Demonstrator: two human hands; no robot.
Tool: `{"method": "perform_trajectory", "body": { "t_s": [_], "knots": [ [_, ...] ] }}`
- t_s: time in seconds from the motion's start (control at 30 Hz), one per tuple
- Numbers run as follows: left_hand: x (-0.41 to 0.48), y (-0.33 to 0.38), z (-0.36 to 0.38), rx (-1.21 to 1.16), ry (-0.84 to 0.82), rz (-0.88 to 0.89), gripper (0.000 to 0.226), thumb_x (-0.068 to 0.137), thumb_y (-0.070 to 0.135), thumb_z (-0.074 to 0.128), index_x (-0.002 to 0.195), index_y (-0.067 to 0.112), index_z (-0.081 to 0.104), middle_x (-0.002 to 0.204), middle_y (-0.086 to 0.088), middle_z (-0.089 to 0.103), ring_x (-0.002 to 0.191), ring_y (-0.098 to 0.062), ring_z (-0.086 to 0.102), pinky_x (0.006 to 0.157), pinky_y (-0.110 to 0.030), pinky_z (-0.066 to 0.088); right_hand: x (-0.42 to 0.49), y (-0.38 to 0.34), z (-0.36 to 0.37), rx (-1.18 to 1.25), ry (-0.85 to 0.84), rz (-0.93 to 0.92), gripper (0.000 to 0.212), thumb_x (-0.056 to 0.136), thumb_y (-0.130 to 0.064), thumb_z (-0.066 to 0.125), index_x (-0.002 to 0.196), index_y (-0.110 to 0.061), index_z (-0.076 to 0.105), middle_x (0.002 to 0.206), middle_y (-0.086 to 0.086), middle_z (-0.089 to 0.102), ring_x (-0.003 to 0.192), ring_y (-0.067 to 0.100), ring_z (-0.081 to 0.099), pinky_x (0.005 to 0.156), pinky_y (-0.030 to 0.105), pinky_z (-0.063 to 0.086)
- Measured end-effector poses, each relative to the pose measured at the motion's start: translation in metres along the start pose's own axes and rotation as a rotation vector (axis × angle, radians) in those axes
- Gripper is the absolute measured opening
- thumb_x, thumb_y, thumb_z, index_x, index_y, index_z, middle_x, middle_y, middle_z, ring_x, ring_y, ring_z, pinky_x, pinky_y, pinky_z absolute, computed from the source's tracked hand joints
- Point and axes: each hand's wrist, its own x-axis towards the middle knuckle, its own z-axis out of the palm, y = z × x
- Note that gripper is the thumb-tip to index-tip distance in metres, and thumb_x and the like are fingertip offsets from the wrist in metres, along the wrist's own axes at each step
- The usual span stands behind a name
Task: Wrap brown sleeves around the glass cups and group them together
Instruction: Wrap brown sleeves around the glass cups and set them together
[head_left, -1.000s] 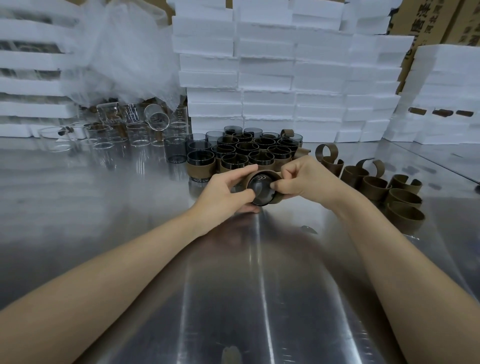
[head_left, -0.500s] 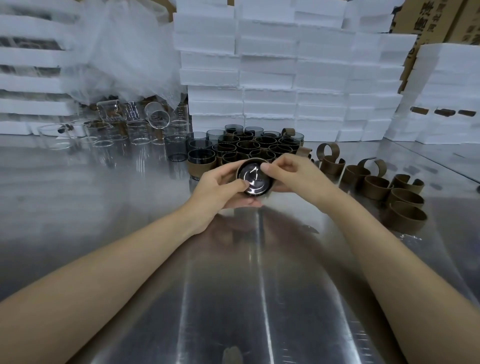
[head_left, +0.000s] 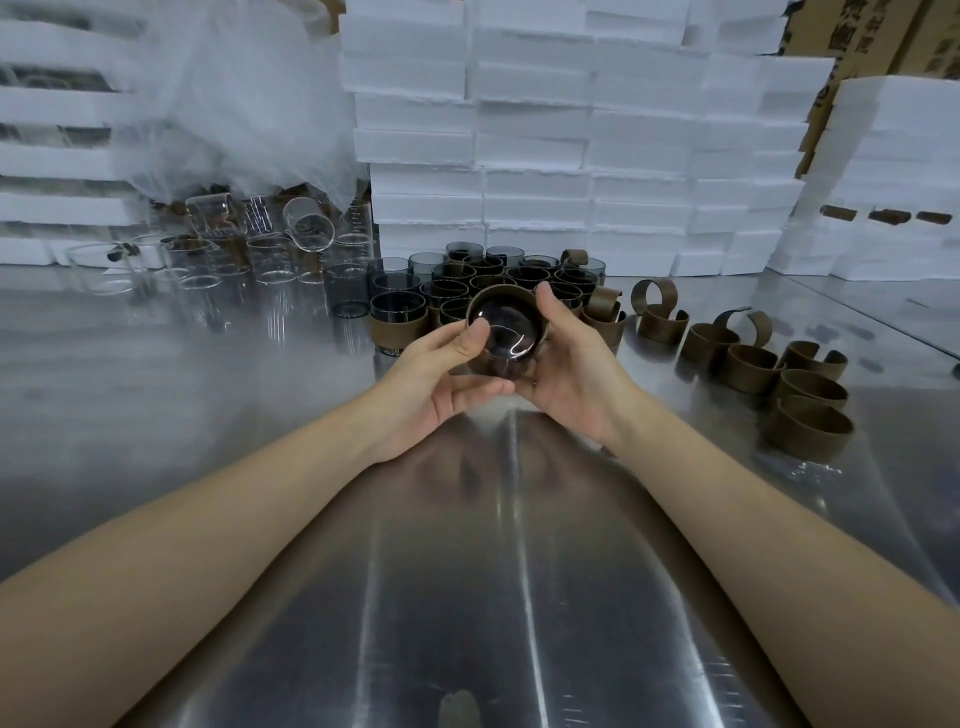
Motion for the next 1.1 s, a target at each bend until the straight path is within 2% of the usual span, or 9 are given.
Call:
{"method": "perform_trajectory", "body": {
  "t_s": [0.07, 0.37, 0.5, 0.63, 0.7, 0.8, 0.93, 1.03, 1.1],
  "knots": [
    [0.001, -0.001, 0.001, 0.023, 0.027, -0.01, 0.075, 0.063, 0.053, 0.079, 0.121, 0.01, 0.061, 0.096, -0.008, 0.073, 0.069, -0.015, 0.07, 0.064, -0.017, 0.056, 0.0, -0.001, 0.003, 0.059, 0.049, 0.027, 0.061, 0.084, -0.052, 0.06, 0.129, -0.01, 0.06, 0.115, 0.012, 0.069, 0.103, 0.024, 0.066, 0.083, 0.031, 0.054],
    [0.007, -0.003, 0.0, -0.016, 0.158, -0.095, 0.047, 0.072, 0.049, 0.069, 0.099, 0.01, 0.07, 0.077, -0.006, 0.068, 0.048, -0.004, 0.057, 0.044, -0.011, 0.048, 0.003, 0.003, 0.016, 0.417, 0.226, 0.155, 0.041, 0.09, -0.038, 0.063, 0.12, -0.01, 0.062, 0.11, 0.013, 0.071, 0.094, 0.026, 0.07, 0.07, 0.032, 0.059],
    [0.009, -0.002, 0.0, -0.051, 0.176, -0.099, 0.049, 0.07, 0.045, 0.069, 0.103, 0.01, 0.068, 0.073, -0.003, 0.063, 0.047, -0.003, 0.054, 0.043, -0.01, 0.047, 0.005, 0.002, 0.017, 0.496, 0.236, 0.143, 0.045, 0.091, -0.036, 0.061, 0.132, -0.016, 0.058, 0.122, 0.012, 0.067, 0.102, 0.026, 0.068, 0.077, 0.037, 0.057],
    [0.009, 0.0, 0.002, -0.076, 0.186, -0.095, 0.05, 0.069, 0.043, 0.069, 0.106, 0.011, 0.067, 0.072, -0.002, 0.062, 0.047, -0.002, 0.054, 0.043, -0.009, 0.047, 0.006, 0.0, 0.017, 0.525, 0.218, 0.11, 0.029, 0.095, -0.032, 0.056, 0.122, -0.022, 0.061, 0.127, 0.011, 0.064, 0.113, 0.027, 0.064, 0.084, 0.039, 0.056],
    [0.009, 0.001, 0.002, -0.083, 0.179, -0.087, 0.049, 0.069, 0.041, 0.068, 0.107, 0.011, 0.066, 0.071, -0.002, 0.062, 0.047, -0.002, 0.055, 0.044, -0.009, 0.048, 0.007, 0.0, 0.017, 0.534, 0.208, 0.099, 0.035, 0.096, -0.031, 0.055, 0.129, -0.022, 0.06, 0.128, 0.011, 0.064, 0.114, 0.028, 0.064, 0.085, 0.039, 0.056],
    [0.007, 0.0, 0.002, -0.077, 0.164, -0.064, 0.05, 0.071, 0.04, 0.067, 0.111, 0.01, 0.066, 0.076, -0.004, 0.063, 0.051, -0.003, 0.058, 0.048, -0.011, 0.051, 0.008, 0.002, 0.015, 0.516, 0.193, 0.083, 0.041, 0.097, -0.032, 0.054, 0.134, -0.016, 0.056, 0.127, 0.013, 0.064, 0.111, 0.028, 0.065, 0.082, 0.037, 0.059],
    [0.002, -0.003, 0.004, 0.04, 0.12, 0.029, 0.054, 0.08, 0.037, 0.063, 0.125, 0.008, 0.06, 0.106, -0.012, 0.072, 0.078, -0.017, 0.073, 0.068, -0.02, 0.059, 0.006, 0.004, 0.009, 0.334, 0.134, 0.028, 0.036, 0.099, -0.035, 0.048, 0.114, -0.006, 0.063, 0.108, 0.014, 0.071, 0.094, 0.025, 0.07, 0.074, 0.033, 0.058],
    [0.0, -0.006, 0.006, 0.196, 0.18, 0.131, 0.053, 0.082, 0.021, 0.069, 0.133, 0.018, 0.054, 0.121, -0.005, 0.069, 0.096, -0.026, 0.072, 0.081, -0.032, 0.059, 0.007, 0.002, 0.005, 0.262, 0.11, -0.023, 0.027, 0.099, -0.029, 0.045, 0.108, -0.01, 0.063, 0.1, 0.011, 0.07, 0.088, 0.024, 0.067, 0.074, 0.034, 0.054],
    [-0.001, -0.009, 0.007, 0.355, 0.212, 0.221, 0.06, 0.083, 0.004, 0.072, 0.134, 0.027, 0.051, 0.133, 0.002, 0.061, 0.102, -0.019, 0.07, 0.085, -0.032, 0.057, 0.008, 0.001, 0.003, 0.306, 0.106, -0.041, 0.024, 0.097, -0.024, 0.046, 0.111, -0.011, 0.061, 0.103, 0.013, 0.069, 0.091, 0.026, 0.067, 0.084, 0.039, 0.054]
  ]
}}
